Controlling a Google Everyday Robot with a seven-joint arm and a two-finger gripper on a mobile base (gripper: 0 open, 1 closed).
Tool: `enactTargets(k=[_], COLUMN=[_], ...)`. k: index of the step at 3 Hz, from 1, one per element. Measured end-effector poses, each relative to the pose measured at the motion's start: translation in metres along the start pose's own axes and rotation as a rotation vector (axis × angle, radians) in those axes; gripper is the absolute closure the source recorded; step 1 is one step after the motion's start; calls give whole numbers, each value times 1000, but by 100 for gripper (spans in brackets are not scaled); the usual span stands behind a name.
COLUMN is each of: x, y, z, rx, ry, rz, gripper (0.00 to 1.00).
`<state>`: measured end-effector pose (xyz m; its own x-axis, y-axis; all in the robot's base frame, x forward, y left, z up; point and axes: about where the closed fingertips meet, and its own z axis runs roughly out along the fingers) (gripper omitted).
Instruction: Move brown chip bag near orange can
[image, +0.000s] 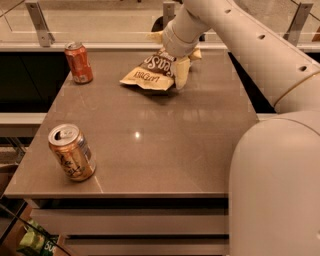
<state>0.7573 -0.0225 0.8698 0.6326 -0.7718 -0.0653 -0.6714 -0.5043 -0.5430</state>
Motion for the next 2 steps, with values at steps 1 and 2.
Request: enactTargets(k=[1,2], x=[-1,-1], y=[-4,-6], z=[12,22], rx=[3,4], ry=[7,7], rz=[-49,-84], gripper=[0,0])
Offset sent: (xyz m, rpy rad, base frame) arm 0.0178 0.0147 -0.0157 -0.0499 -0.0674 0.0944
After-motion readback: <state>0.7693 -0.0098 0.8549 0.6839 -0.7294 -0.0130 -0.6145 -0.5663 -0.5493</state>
